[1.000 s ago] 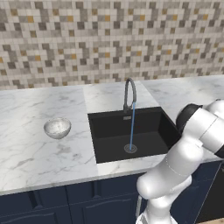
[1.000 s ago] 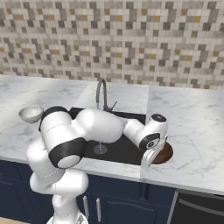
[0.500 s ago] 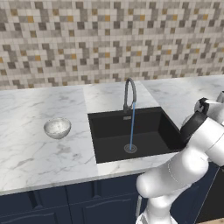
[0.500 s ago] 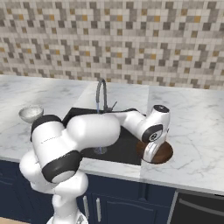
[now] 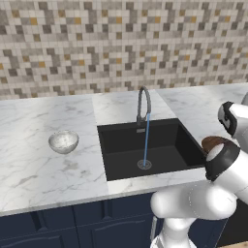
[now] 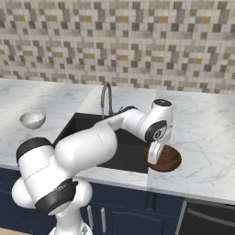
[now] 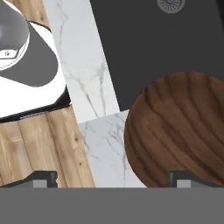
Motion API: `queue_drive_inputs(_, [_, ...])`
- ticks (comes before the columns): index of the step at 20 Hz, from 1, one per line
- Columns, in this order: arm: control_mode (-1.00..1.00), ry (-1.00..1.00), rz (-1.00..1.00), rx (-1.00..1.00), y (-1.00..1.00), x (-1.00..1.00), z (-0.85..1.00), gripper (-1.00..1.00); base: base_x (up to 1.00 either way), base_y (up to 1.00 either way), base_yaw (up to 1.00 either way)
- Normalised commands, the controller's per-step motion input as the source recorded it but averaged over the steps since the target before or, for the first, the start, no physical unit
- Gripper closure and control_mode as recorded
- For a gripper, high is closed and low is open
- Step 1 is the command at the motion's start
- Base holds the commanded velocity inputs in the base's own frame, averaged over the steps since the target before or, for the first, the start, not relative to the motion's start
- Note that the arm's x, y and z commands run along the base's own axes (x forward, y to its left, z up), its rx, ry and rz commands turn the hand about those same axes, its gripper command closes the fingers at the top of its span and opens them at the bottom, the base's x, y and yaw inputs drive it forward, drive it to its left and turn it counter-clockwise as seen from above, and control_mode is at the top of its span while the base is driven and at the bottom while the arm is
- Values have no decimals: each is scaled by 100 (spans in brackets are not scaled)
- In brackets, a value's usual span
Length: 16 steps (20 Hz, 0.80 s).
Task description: Rinse each bowl for a few seconds and place them down in the sink or on the counter.
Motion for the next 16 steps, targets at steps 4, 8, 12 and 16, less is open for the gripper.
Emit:
queue_drive_inputs(4, [-100,-1,7,-3,18,-17,44,-100,0,0,0])
queue_drive_inputs(8, [-100,-2,7,-2,19,-14,42,-100,0,0,0])
queue_drive_inputs(12, [-100,-4,7,-4,19,-16,41,-100,0,0,0])
queue_drive_inputs(16, [-100,-6,6,-5,22,-18,37,-100,0,0,0])
